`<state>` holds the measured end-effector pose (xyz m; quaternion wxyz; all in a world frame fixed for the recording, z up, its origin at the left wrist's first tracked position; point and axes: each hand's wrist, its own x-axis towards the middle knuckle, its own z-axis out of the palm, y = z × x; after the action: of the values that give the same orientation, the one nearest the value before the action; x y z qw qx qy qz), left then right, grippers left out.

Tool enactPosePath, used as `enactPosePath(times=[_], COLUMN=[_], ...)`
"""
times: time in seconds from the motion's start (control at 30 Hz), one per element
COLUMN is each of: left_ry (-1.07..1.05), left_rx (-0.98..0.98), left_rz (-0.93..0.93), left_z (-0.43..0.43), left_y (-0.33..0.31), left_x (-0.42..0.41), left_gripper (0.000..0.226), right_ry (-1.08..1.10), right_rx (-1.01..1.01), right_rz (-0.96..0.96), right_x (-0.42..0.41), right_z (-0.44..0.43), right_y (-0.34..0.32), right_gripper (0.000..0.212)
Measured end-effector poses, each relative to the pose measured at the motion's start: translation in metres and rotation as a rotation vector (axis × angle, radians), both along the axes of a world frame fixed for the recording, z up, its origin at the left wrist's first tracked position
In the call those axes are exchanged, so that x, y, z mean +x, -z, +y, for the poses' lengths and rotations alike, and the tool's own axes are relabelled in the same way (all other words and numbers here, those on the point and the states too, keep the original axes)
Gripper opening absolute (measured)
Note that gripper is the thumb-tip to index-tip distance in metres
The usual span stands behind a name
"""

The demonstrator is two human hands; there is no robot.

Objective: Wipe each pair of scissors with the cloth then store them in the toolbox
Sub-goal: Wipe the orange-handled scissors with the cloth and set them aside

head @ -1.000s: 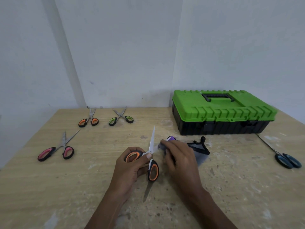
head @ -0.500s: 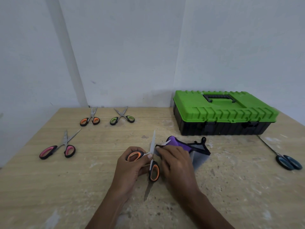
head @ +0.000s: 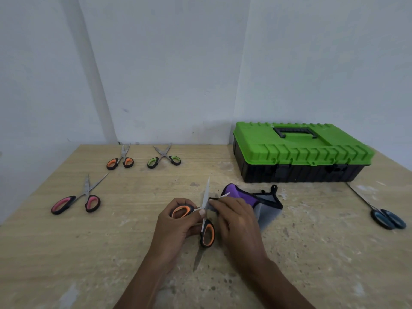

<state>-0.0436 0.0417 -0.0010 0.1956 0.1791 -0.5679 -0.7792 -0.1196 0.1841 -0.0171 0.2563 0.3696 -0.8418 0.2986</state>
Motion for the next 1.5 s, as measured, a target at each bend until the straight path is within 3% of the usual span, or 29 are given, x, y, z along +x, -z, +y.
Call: enactPosePath(times=[0.2,0.33,0.47,0.6,0.73,0.87,1.0,1.13,1.37,1.5], left_ry=[-0.003,-0.015,-0.008,-0.010,-0.003,-0.020,0.017,0.033,0.000,0.007], left_rx=[0.023,0.050,0.031,0.008,-0.014,0.038,0.095,0.190,0.217,0.200], left_rz=[0.001,0.014,0.002,0.000,-0.007,0.000,0.001,0.013,0.006,0.022], left_z=[0.003,-0.001,0.002,0.000,0.002,0.000,0.000,-0.002,-0.001,0.002], left_y=[-0.001,0.000,0.000,0.000,-0.001,-0.001,-0.003,-0.006,-0.007,-0.009], left_x=[-0.002,-0.001,-0.002,0.000,-0.001,0.000,0.000,-0.001,-0.001,0.000], left_gripper=[0.019,0.017,0.018,0.017,0.018,0.018,0.020,0.025,0.036,0.033], right_ry=[0.052,-0.060,0.041,-0.052,0.044,-0.078,0.087,0.037,-0.077,-0.070], right_rx=[-0.052,0.029,-0.046,0.011,-0.024,0.027,-0.166,-0.299,-0.271,-0.159], right_rz=[-0.001,0.025,0.024,0.074,0.037,0.012,-0.123,-0.148,-0.123,-0.123], right_x=[-0.006,0.006,-0.009,0.004,-0.009,0.003,-0.027,-0.017,-0.002,-0.009], right_z=[0.005,0.001,0.006,0.002,0.005,0.003,0.019,0.023,0.008,0.006], right_y=[-0.002,0.003,0.000,0.002,-0.001,0.001,0.001,-0.006,-0.013,-0.007], right_gripper=[0.037,0.035,0.033,0.035,0.037,0.033,0.037,0.034,0.035,0.032])
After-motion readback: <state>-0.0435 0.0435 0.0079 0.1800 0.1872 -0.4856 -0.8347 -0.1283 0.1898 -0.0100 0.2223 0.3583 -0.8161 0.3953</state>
